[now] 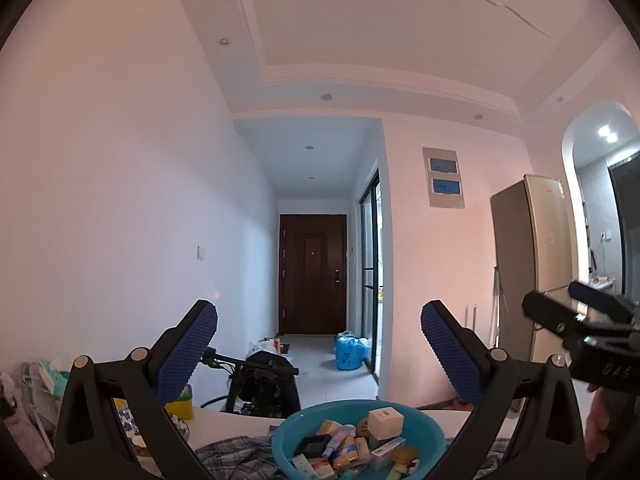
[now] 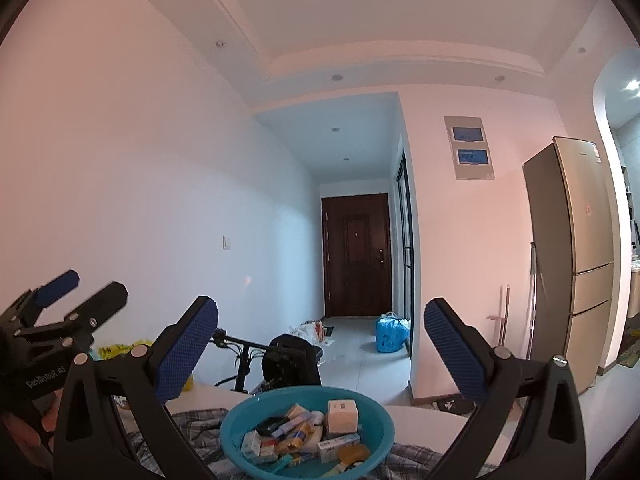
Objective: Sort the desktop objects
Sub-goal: 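Raise both open grippers up and back away from the basin, then reach the left gripper to the blue-and-white wipes packet while the right gripper reaches the brown toy, then close the left gripper on the wipes packet while the right gripper closes on the brown toy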
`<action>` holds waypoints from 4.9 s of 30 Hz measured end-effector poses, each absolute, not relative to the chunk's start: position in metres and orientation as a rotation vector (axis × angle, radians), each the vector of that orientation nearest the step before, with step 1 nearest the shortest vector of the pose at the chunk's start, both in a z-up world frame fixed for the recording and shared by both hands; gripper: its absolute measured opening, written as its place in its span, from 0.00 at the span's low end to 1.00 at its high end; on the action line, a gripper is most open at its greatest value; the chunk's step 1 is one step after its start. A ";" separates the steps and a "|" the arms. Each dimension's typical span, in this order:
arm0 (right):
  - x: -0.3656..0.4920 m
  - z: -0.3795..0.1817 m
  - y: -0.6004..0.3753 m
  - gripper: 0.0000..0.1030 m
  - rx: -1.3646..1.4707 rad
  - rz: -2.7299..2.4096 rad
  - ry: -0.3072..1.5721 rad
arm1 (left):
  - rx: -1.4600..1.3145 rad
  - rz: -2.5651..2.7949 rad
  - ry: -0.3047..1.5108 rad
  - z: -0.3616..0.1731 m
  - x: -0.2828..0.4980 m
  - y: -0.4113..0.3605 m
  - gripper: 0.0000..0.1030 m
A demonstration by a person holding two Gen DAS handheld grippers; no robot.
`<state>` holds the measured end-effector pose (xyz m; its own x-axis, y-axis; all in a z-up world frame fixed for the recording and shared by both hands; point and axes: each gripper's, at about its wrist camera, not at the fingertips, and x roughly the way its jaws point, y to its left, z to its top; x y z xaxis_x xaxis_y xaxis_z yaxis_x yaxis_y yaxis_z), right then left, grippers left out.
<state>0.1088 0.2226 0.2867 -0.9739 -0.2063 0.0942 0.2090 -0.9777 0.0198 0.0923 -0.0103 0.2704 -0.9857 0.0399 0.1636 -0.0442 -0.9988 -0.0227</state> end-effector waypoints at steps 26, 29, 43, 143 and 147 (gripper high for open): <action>0.095 0.240 0.215 1.00 0.174 -2.884 -0.078 | -0.192 3.071 -0.065 0.220 0.060 -0.013 1.00; 0.087 0.230 0.217 1.00 0.231 -2.882 -0.111 | -0.279 3.067 -0.076 0.205 0.046 -0.017 1.00; 0.051 0.192 0.208 1.00 0.451 -2.862 -0.104 | -0.636 2.994 -0.012 0.135 -0.016 -0.002 1.00; -0.076 0.017 0.193 0.79 1.255 -2.623 0.050 | -1.337 2.717 -0.063 -0.024 -0.134 0.005 0.78; -0.088 0.002 0.192 0.71 1.309 -2.602 0.032 | -1.361 2.704 -0.073 -0.033 -0.141 0.008 0.78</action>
